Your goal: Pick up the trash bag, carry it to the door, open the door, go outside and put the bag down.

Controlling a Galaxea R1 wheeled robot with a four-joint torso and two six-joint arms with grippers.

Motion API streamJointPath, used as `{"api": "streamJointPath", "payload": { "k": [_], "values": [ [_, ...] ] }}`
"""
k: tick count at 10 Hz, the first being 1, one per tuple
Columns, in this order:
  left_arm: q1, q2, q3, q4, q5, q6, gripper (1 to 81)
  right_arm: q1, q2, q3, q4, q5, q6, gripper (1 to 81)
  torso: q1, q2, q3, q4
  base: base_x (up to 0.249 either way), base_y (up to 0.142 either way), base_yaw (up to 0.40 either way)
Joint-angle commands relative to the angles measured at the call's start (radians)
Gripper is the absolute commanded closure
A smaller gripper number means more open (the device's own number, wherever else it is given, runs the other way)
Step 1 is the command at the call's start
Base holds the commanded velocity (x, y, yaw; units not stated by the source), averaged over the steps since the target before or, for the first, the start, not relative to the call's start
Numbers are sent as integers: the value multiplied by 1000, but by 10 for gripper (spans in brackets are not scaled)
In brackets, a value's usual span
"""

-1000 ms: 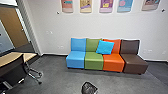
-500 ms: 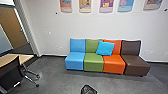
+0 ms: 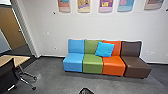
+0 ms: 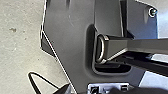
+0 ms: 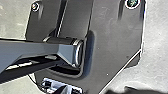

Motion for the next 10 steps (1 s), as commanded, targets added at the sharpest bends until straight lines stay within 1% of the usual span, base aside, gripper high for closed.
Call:
{"api": "streamJointPath", "payload": {
  "k": [1, 3, 10],
  "values": [
    [-27, -4, 1, -1, 67, 6, 10, 31, -10, 5, 5, -58, 1, 10, 0, 0, 0, 0, 149, -64, 0],
    [-24, -4, 1, -1, 67, 6, 10, 32, -10, 3, 5, -58, 1, 10, 0, 0, 0, 0, 149, -64, 0],
    [-24, -7, 0, -2, 67, 6, 10, 34, -9, 5, 5, -59, -1, 10, 0, 0, 0, 0, 155, 0, 0]
  ]
}}
